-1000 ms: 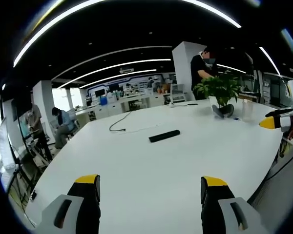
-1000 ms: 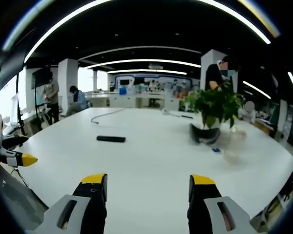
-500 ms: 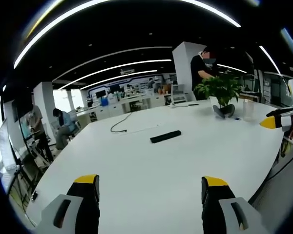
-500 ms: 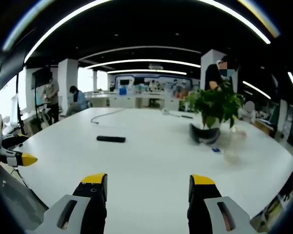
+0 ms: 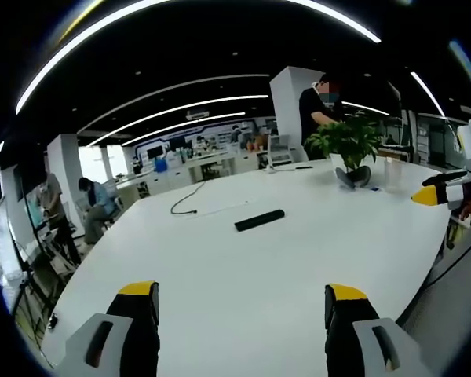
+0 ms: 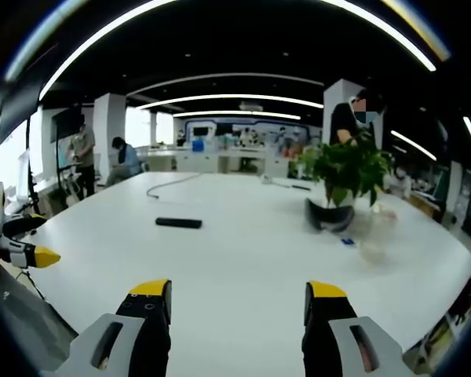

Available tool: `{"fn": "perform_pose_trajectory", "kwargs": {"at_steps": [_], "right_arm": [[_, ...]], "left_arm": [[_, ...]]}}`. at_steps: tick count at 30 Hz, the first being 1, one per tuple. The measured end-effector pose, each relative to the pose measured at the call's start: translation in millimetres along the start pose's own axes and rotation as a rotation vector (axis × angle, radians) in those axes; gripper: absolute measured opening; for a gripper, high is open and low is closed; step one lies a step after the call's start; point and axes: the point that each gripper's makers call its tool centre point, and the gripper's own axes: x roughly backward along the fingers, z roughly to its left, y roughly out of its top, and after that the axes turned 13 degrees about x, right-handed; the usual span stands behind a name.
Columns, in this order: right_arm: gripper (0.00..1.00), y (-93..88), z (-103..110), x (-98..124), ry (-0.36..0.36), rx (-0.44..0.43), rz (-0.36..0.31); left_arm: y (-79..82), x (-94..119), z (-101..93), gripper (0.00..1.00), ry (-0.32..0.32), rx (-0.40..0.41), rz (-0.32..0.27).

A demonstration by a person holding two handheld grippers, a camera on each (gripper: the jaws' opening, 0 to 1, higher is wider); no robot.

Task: Press the specified remote control buttons in sequence, fully releasing each button before pressing the next.

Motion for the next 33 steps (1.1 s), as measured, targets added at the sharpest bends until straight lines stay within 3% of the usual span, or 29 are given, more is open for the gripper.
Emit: {"fn": "perform_pose_trajectory", "kwargs": {"at_steps": [13,17,24,29,33], "right_arm": [[0.66,1.2,-1.7,0.8,-0.006,0.003,-0.009],[0.66,0.8,-2.4,0.8,-0.008,-0.002,-0.009],[0.65,-0.6,-3.3,0.4,-0.011,-0.007,-0.001],[0.64,-1.4,-2.2,-0.6,-0.008,0.002,0.006],[0.63,-2.3,-1.9,-1.0,-0.008,0.004,0.012]], "left_arm": [[0.0,0.8,-9.2,0.9,-0.04,-0.028,0.013],[7.6,-1.9,-8.4,0.89,-0.061,-0.04,0.029],[25.5,-13.8,-14.5,0.85,-0.156,-0.096,0.12],[39.4,-26.3,-19.8,0.85,-0.22,-0.151,0.152],[44.5,-39.7,-21.9,0.85,-0.275,-0.155,0.211]]}}
